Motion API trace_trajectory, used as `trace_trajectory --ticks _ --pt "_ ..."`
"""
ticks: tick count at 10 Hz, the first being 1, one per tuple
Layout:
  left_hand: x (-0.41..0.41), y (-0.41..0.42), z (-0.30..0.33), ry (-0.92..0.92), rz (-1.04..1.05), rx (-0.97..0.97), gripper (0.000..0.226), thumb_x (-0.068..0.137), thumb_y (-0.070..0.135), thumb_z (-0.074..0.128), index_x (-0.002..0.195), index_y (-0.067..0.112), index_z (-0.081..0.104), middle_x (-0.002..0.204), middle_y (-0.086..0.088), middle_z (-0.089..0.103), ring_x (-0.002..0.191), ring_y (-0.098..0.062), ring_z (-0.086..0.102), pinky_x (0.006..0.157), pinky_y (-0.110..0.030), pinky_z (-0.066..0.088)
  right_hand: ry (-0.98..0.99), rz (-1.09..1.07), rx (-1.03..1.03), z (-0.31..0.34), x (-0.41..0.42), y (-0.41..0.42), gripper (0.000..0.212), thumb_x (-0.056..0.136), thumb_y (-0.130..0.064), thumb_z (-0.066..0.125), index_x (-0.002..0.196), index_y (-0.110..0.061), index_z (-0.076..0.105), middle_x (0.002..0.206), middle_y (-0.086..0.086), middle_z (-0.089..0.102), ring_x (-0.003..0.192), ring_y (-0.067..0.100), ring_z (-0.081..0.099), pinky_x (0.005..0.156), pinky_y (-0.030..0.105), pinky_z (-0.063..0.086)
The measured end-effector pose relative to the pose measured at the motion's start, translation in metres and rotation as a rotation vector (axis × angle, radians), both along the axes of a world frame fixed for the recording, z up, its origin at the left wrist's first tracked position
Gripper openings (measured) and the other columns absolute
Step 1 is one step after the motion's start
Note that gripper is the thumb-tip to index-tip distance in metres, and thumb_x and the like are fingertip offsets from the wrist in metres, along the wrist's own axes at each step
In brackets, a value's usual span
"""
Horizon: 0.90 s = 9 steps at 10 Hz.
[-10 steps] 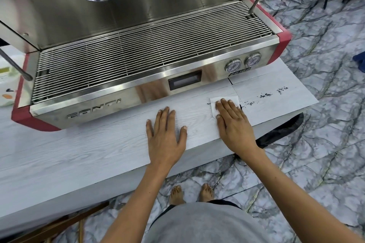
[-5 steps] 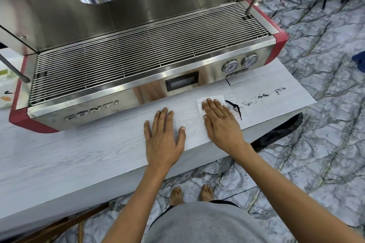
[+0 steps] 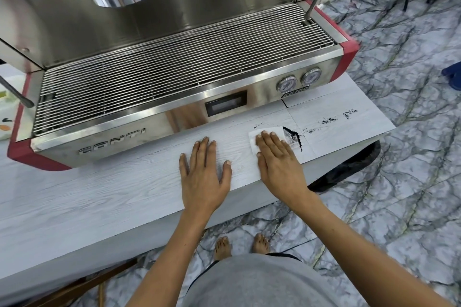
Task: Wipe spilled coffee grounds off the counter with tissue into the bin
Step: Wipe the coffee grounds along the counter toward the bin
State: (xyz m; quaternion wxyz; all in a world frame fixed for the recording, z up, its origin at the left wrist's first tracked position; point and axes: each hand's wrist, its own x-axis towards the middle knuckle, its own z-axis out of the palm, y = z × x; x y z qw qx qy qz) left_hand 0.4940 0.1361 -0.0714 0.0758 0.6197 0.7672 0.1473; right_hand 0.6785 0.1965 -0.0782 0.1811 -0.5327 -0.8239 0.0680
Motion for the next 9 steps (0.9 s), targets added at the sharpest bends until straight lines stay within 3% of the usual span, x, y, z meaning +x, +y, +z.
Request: trace_trajectory --ticks 3,5,6,9 --pt "-0.001 0.0 0.001 -0.004 -0.012 -0.007 0.068 0.097 0.055 0.022 0.154 0.018 0.029 0.164 0.0 0.021 0.152 -0.016 0.013 0.123 -0.049 0.004 0.034 -0.094 -0.033 0.0 0.008 0.015 0.047 0.099 -0.025 0.031 0.139 -0.005 0.046 0.146 0.012 0.045 0.139 0.027 0.036 0.115 0.043 0.026" --pt "-0.001 -0.001 -0.001 -0.004 -0.013 0.0 0.067 0.098 0.055 0.023 0.154 0.018 0.029 0.164 0.001 0.021 0.152 -0.015 0.013 0.123 -0.048 0.004 0.054 -0.133 -0.03 -0.002 0.021 0.017 0.045 0.099 -0.022 0.031 0.136 -0.003 0.049 0.143 0.015 0.048 0.136 0.028 0.041 0.11 0.047 0.036" --pt "-0.001 -0.001 -0.001 -0.004 -0.01 0.002 0.067 0.098 0.055 0.024 0.154 0.019 0.029 0.164 0.001 0.021 0.152 -0.015 0.013 0.123 -0.048 0.004 0.085 -0.151 -0.02 -0.004 0.03 0.02 0.037 0.098 -0.007 0.044 0.133 -0.001 0.052 0.14 0.016 0.05 0.133 0.029 0.044 0.107 0.049 0.04" --pt "-0.001 0.0 -0.001 0.0 -0.005 0.009 0.066 0.098 0.054 0.026 0.153 0.018 0.031 0.164 0.001 0.023 0.151 -0.015 0.014 0.123 -0.049 0.005 0.298 -0.075 0.028 0.015 0.013 0.019 0.03 0.097 -0.002 0.046 0.124 0.0 0.058 0.132 0.017 0.058 0.127 0.029 0.05 0.106 0.043 0.041"
